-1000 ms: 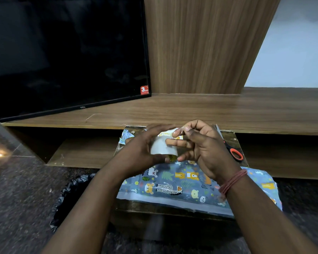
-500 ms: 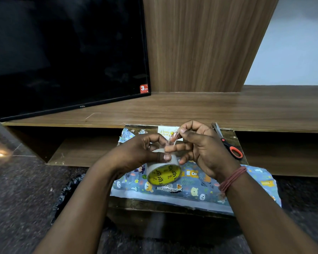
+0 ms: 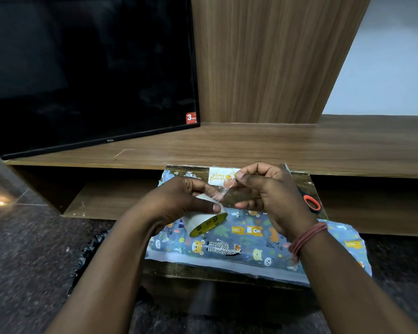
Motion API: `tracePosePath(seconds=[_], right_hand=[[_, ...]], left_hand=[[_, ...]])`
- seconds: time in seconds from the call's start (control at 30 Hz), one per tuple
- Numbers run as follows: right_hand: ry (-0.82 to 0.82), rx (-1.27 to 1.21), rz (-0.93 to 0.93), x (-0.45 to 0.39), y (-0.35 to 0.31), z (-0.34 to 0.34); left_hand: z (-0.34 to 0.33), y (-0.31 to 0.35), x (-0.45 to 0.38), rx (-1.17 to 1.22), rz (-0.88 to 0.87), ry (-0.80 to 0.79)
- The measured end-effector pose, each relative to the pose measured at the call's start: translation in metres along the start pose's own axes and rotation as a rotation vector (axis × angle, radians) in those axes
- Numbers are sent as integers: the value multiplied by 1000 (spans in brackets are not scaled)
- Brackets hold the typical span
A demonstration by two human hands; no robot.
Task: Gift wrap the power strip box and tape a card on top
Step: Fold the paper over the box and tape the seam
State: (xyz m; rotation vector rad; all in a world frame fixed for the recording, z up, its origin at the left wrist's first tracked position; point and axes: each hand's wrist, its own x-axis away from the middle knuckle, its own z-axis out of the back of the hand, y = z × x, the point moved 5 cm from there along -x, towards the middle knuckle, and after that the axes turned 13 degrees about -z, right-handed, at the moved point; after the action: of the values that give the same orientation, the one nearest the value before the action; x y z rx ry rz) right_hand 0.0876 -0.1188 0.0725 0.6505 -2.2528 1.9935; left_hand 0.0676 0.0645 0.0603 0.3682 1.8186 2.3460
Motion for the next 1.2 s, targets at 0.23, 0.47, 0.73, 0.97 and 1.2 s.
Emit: tracePosePath(seconds=[0.23,0.47,0.73,0.97,1.2], right_hand=[[-27,3,-58,-3,4,3],[18,79,-54,-11,9,10],[41,111,-45,-17,11,15],[-13,150,-25,-17,11,13],[12,154,37,-14,5,12]], left_hand=[[-1,-6,0,50,38,-17],[-7,-3,2,125,31,-66],[-11,-1,0,177,32,-65],[-9,-3,0,193,30,-49],[-13,2,2,180,3,-94]])
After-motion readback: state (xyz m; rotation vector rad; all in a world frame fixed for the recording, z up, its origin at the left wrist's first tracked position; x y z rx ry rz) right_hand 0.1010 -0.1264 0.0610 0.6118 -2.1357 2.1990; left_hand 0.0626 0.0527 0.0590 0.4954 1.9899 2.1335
